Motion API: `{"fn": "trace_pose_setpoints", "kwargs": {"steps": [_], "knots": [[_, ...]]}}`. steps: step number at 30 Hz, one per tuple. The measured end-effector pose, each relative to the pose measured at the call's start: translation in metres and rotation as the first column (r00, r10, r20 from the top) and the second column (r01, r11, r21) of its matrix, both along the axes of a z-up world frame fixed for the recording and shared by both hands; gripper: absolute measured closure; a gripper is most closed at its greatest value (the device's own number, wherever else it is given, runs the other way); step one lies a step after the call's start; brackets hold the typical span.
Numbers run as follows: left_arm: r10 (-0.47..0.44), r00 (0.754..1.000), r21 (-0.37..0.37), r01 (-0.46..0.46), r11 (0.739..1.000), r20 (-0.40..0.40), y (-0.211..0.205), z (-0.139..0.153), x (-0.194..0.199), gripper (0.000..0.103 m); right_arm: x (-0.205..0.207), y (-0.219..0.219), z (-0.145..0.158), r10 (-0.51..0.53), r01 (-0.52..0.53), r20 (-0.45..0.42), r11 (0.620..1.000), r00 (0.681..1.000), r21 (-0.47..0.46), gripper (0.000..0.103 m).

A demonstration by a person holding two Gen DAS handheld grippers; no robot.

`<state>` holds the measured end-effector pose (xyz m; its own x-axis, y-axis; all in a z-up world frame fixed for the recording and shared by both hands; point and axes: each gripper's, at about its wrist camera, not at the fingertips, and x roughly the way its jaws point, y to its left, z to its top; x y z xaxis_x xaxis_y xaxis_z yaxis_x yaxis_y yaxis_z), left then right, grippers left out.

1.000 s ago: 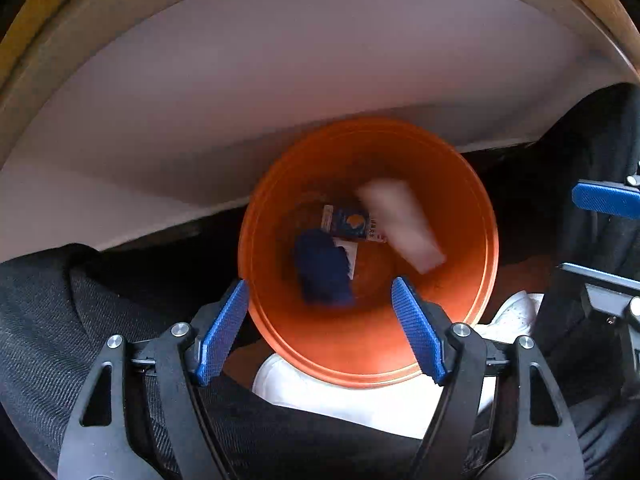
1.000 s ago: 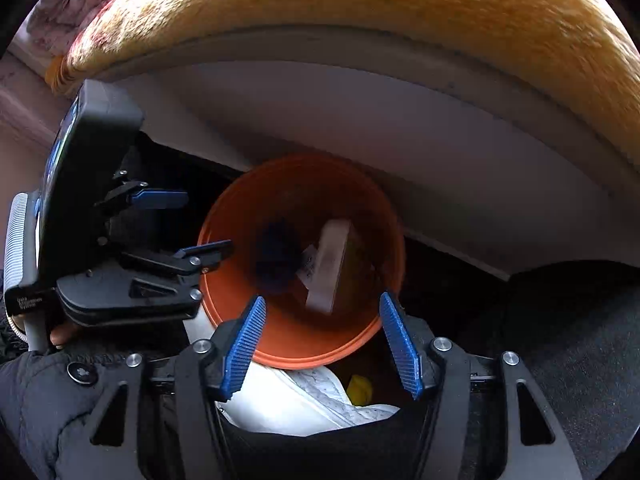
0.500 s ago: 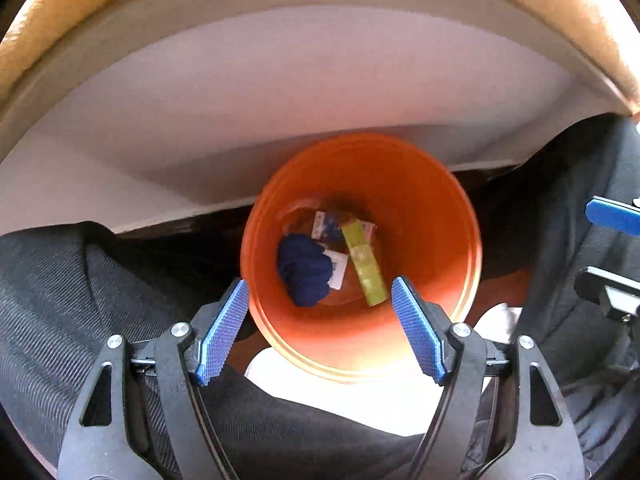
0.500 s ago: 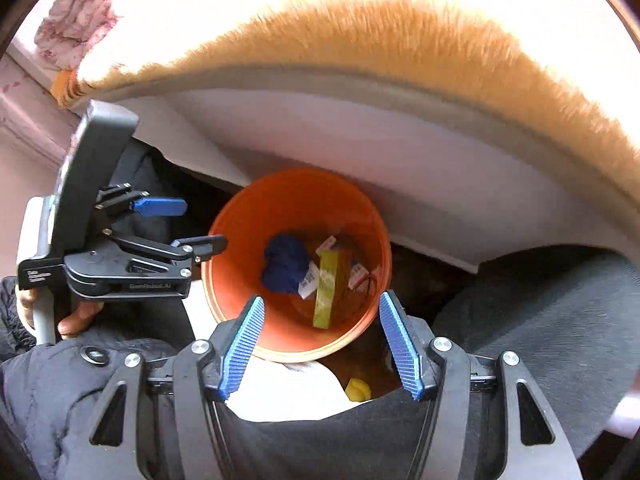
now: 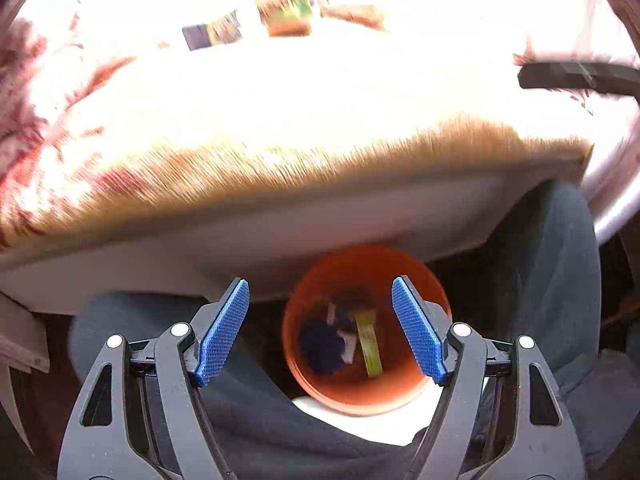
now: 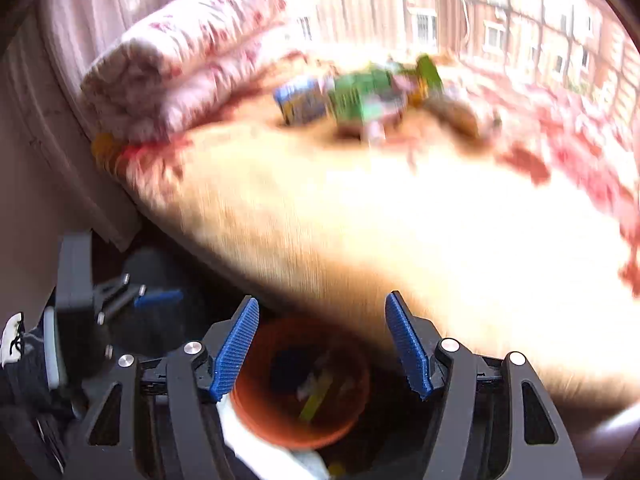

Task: Collect trash
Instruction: 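Raise both open grippers back over the bed, then grasp the green plastic bag with the right gripper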

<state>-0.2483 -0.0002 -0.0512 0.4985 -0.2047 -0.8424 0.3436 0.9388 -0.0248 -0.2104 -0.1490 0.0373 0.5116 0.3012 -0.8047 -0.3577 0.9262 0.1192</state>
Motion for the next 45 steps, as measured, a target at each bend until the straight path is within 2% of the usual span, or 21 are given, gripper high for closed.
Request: {"fn": "trace_pose_setpoints", "kwargs": {"steps": [5, 7, 10, 13, 16, 19, 23, 25, 29, 31, 32, 34, 37, 38, 42, 45], "knots": [[0.040, 0.996, -0.034, -0.037, 0.999, 0.074, 0.015, 0.029, 0.011, 0.031, 0.074, 0.027, 0.042, 0.030, -0.031, 0.036, 0.999, 0.999, 0.024, 0.030], [0.066, 0.993, -0.034, -0.062, 0.997, 0.102, 0.019, 0.039, 0.016, 0.030, 0.112, 0.041, 0.050, 0.024, -0.025, 0.012, 0.999, 1.000, 0.034, 0.028], [0.096, 0.985, -0.032, -0.092, 0.995, 0.143, 0.023, 0.046, 0.024, 0.030, 0.173, 0.058, 0.052, -0.037, 0.037, -0.041, 0.999, 0.998, 0.018, 0.028], [0.126, 0.976, -0.053, -0.119, 0.992, 0.178, 0.032, 0.058, 0.036, 0.021, 0.230, 0.068, 0.043, -0.131, 0.131, -0.114, 0.991, 0.985, -0.007, 0.028], [0.171, 0.960, -0.059, -0.162, 0.985, 0.222, 0.043, 0.066, 0.046, 0.018, 0.278, 0.071, 0.027, -0.233, 0.232, -0.192, 0.972, 0.953, -0.031, 0.028], [0.209, 0.946, -0.048, -0.204, 0.978, 0.249, 0.052, 0.069, 0.057, 0.017, 0.314, 0.068, 0.007, -0.327, 0.325, -0.278, 0.944, 0.903, -0.056, 0.029], [0.232, 0.946, -0.092, -0.216, 0.972, 0.225, 0.066, 0.066, 0.069, 0.017, 0.339, 0.064, -0.020, -0.419, 0.419, -0.365, 0.904, 0.831, -0.083, 0.037], [0.240, 0.946, -0.112, -0.220, 0.969, 0.218, 0.072, 0.065, 0.071, 0.017, 0.346, 0.066, -0.029, -0.453, 0.445, -0.382, 0.888, 0.805, -0.114, 0.037], [0.246, 0.945, -0.129, -0.222, 0.967, 0.215, 0.076, 0.062, 0.073, 0.017, 0.358, 0.076, -0.048, -0.509, 0.457, -0.375, 0.861, 0.775, -0.223, 0.037], [0.246, 0.945, -0.131, -0.222, 0.966, 0.215, 0.077, 0.062, 0.074, 0.017, 0.360, 0.080, -0.058, -0.534, 0.461, -0.369, 0.844, 0.761, -0.272, 0.043], [0.246, 0.945, -0.131, -0.222, 0.966, 0.217, 0.077, 0.062, 0.073, 0.017, 0.359, 0.081, -0.060, -0.551, 0.464, -0.346, 0.831, 0.759, -0.307, 0.054], [0.248, 0.943, -0.132, -0.223, 0.966, 0.221, 0.079, 0.063, 0.072, 0.017, 0.356, 0.086, -0.061, -0.553, 0.444, -0.291, 0.818, 0.780, -0.365, 0.063], [0.256, 0.940, -0.142, -0.228, 0.963, 0.225, 0.082, 0.064, 0.072, 0.017, 0.346, 0.088, -0.058, -0.501, 0.393, -0.268, 0.843, 0.823, -0.367, 0.073], [0.258, 0.940, -0.148, -0.229, 0.962, 0.222, 0.082, 0.064, 0.072, 0.017, 0.343, 0.088, -0.057, -0.489, 0.383, -0.264, 0.848, 0.832, -0.366, 0.083], [0.261, 0.940, -0.145, -0.233, 0.961, 0.221, 0.078, 0.066, 0.073, 0.017, 0.327, 0.070, -0.042, -0.461, 0.390, -0.264, 0.877, 0.847, -0.280, 0.086], [0.272, 0.936, -0.128, -0.248, 0.960, 0.222, 0.075, 0.066, 0.076, 0.017, 0.314, 0.060, -0.027, -0.409, 0.369, -0.258, 0.910, 0.875, -0.191, 0.087]]}}
